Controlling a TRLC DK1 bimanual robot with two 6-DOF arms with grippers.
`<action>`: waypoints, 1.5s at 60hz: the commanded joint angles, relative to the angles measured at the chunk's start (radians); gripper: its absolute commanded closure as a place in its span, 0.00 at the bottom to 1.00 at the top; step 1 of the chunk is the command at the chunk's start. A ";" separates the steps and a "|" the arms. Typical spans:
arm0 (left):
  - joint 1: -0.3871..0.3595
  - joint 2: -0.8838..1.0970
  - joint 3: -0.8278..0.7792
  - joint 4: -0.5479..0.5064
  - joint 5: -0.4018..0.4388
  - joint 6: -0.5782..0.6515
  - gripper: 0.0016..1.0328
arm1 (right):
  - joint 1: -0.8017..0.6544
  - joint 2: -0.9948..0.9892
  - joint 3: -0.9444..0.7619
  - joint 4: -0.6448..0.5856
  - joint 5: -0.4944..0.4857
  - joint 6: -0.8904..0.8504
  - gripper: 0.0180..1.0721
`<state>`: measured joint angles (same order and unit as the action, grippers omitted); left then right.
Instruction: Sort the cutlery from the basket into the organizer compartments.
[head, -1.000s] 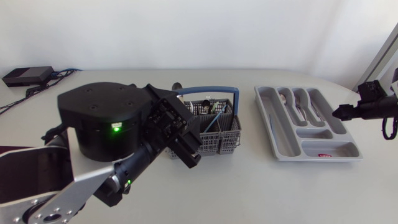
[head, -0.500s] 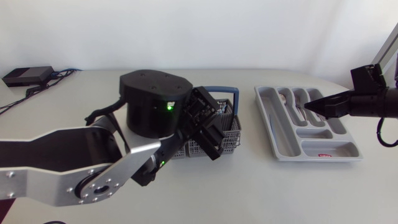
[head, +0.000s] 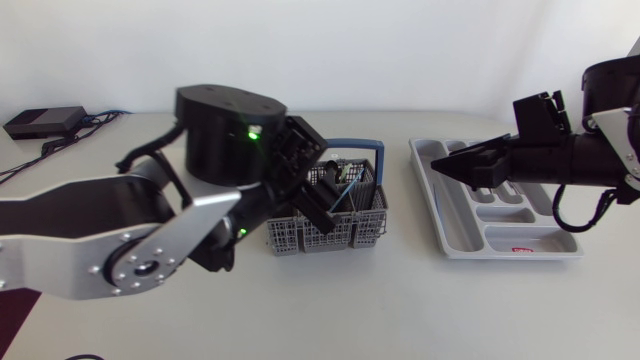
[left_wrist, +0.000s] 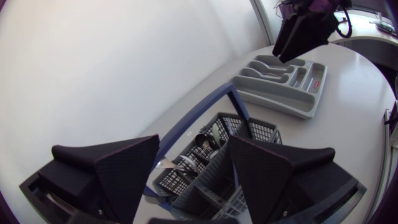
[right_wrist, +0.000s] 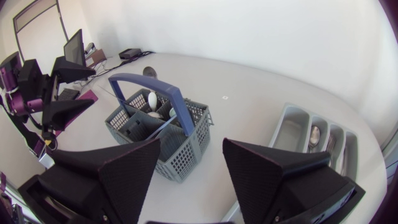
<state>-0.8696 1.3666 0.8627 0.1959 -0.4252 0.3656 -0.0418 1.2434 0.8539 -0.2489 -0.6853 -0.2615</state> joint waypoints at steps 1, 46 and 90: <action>0.041 -0.087 -0.056 -0.024 0.019 -0.010 0.34 | 0.020 0.091 0.022 0.030 0.023 0.050 0.31; 0.170 0.043 -0.455 0.378 0.149 0.217 0.97 | 0.143 0.611 0.482 0.016 -0.043 0.240 0.95; 0.481 0.003 -0.447 0.514 0.393 0.199 0.91 | 0.189 0.291 0.260 -0.121 0.021 0.038 0.83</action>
<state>-0.4152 1.4734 0.4458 0.7078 -0.0624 0.5583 0.1215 1.6154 1.1610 -0.3637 -0.6918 -0.1738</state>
